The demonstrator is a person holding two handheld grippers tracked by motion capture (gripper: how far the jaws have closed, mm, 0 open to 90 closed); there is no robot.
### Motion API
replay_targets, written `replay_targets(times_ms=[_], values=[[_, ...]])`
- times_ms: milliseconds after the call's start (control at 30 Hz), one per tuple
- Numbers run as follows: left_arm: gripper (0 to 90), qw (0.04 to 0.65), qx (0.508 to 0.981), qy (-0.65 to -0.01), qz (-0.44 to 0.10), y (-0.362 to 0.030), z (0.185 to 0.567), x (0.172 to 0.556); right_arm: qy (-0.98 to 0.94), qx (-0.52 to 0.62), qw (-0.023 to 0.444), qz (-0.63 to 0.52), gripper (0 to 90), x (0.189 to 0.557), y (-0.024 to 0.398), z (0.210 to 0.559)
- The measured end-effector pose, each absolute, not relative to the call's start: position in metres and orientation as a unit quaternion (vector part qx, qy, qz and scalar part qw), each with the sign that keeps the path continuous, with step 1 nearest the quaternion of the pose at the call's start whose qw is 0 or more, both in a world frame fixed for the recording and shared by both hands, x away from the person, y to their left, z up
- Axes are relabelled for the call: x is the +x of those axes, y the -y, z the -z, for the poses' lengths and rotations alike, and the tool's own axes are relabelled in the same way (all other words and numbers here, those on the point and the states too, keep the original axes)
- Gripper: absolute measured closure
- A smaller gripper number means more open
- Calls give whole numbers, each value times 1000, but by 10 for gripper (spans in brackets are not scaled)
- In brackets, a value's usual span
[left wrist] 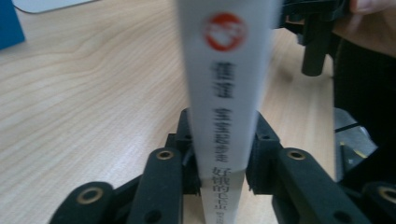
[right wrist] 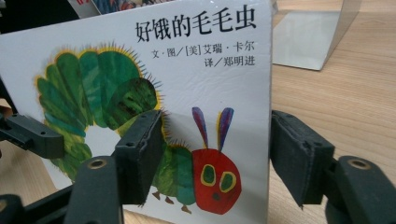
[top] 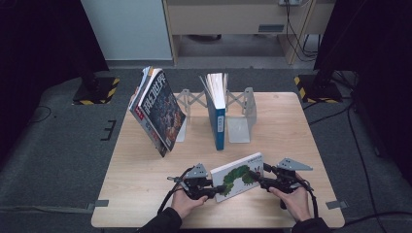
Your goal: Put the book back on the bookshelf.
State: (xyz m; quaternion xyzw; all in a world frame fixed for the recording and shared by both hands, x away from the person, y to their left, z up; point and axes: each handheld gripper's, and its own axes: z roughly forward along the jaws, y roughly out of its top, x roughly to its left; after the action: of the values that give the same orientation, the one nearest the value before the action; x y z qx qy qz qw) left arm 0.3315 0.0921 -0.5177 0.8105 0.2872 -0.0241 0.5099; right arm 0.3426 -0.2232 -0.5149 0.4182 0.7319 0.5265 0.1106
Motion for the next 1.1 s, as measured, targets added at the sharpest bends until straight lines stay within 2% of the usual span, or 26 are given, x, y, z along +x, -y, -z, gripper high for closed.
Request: replay_targets(times_ms=[133, 333, 633, 1100], values=[[735, 510, 811, -284, 20, -91, 515, 330, -733, 427, 112, -518, 294, 343, 226, 515], [740, 522, 799, -297, 18, -95, 509, 329, -737, 437, 145, -495, 285, 344, 238, 515], [743, 525, 797, -299, 6, -95, 500, 327, -769, 456, 200, -402, 261, 349, 254, 522], [744, 549, 769, -327, -22, -115, 474, 333, -779, 480, 210, -345, 185, 353, 269, 531]])
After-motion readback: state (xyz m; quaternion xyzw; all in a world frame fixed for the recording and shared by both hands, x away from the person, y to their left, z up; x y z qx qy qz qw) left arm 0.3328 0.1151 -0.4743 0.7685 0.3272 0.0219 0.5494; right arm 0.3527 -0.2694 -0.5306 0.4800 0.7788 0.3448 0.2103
